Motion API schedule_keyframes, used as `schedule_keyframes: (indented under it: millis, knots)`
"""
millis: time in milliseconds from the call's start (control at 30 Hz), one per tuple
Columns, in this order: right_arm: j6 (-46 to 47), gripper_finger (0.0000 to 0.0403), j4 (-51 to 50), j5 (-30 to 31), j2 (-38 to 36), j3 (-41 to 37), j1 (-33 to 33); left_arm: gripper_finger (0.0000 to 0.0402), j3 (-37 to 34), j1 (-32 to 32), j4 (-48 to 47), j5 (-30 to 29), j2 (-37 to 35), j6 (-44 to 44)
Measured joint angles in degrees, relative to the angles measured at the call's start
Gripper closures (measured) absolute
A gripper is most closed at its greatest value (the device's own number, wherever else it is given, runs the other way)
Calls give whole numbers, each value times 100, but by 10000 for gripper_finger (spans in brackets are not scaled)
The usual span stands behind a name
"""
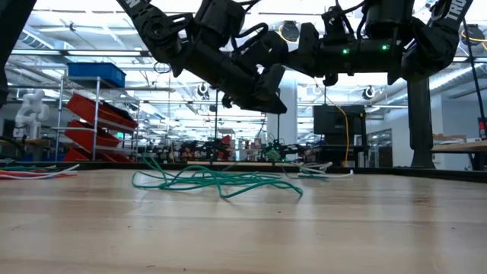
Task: Coil cords
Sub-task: Coil the green wire onto the spool
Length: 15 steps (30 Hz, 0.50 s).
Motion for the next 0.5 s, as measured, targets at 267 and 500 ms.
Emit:
schedule_keyframes:
  millis: [267,500]
  knots:
    - [-38,403,2,27,0,0,0,312,0,-17,-166,-235,0,-18]
    - [-500,403,2,550,0,0,135,311,0,-48,-447,-520,-24,173]
